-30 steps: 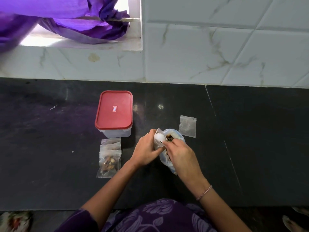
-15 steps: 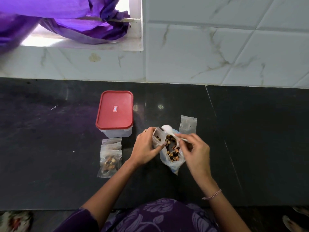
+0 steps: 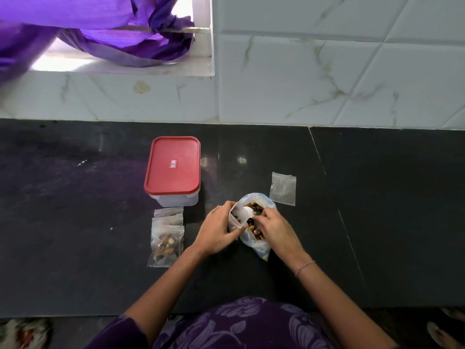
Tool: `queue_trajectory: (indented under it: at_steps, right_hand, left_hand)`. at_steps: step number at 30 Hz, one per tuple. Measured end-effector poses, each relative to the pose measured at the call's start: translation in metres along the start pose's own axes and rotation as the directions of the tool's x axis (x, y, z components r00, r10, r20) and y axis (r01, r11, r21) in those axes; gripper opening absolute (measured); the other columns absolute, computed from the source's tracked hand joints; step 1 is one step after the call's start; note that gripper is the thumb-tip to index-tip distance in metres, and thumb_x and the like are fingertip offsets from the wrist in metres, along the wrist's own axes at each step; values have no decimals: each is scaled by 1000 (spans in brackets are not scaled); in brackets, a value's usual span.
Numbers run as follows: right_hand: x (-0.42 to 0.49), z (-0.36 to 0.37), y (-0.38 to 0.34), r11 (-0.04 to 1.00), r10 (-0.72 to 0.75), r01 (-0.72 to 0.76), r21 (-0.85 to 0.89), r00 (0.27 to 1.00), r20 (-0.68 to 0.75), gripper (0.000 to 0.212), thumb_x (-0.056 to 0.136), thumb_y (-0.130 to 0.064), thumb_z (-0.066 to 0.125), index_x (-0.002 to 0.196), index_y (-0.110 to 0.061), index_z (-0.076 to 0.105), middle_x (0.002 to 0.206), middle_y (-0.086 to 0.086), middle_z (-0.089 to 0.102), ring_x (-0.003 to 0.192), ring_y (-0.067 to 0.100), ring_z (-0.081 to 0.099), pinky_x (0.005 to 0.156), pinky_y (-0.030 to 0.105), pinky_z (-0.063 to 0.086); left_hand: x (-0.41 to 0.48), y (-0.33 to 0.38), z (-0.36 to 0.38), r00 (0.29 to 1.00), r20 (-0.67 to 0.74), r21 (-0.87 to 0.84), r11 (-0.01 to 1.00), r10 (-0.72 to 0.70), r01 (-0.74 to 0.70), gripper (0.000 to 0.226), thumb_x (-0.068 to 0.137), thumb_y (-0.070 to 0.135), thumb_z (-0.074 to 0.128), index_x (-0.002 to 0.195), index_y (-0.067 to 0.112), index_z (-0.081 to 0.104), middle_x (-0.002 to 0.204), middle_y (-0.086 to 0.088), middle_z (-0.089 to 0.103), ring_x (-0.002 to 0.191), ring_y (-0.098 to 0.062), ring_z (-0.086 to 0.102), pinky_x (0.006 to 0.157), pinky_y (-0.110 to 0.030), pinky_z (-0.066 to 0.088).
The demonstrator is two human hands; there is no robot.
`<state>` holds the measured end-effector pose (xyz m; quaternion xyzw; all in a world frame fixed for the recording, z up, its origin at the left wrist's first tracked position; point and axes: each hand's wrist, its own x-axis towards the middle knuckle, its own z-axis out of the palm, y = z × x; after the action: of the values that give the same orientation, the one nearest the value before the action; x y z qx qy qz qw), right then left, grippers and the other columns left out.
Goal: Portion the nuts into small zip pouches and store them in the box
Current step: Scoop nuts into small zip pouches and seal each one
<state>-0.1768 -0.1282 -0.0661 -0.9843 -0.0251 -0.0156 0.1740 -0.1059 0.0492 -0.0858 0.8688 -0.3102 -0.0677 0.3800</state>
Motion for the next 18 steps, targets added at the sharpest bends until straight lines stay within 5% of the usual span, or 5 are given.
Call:
queue_trajectory:
  at_steps: [7, 11, 18]
  right_hand:
    - [-3, -17, 25, 989, -67, 72, -130, 997, 38, 32, 89, -11, 61, 121, -7, 61, 106, 5, 55, 94, 14, 52, 79, 29, 53]
    - [3, -16, 26, 999, 30, -31, -6, 996, -82, 25, 93, -15, 57, 117, -11, 66, 95, 0, 56, 85, 9, 52, 77, 27, 52]
    - [3, 0, 15, 998, 8, -6, -63, 1000, 29, 26, 97, -21, 50, 118, -16, 64, 104, -3, 57, 96, 10, 53, 79, 25, 50]
  left_hand:
    - [-4, -6, 0, 997, 75, 58, 998, -11, 7, 39, 90, 45, 59, 119, 21, 50, 110, 10, 60, 97, -1, 52, 102, -35, 40]
    - [-4, -6, 2, 998, 61, 49, 999, 2, -5, 38, 89, 47, 59, 116, 22, 52, 104, 12, 60, 94, -5, 55, 96, -33, 44]
    - [-3, -6, 1, 999, 31, 8, 1000, 16, -17, 42, 85, 52, 58, 115, 23, 53, 104, 10, 61, 92, -5, 56, 82, -29, 48]
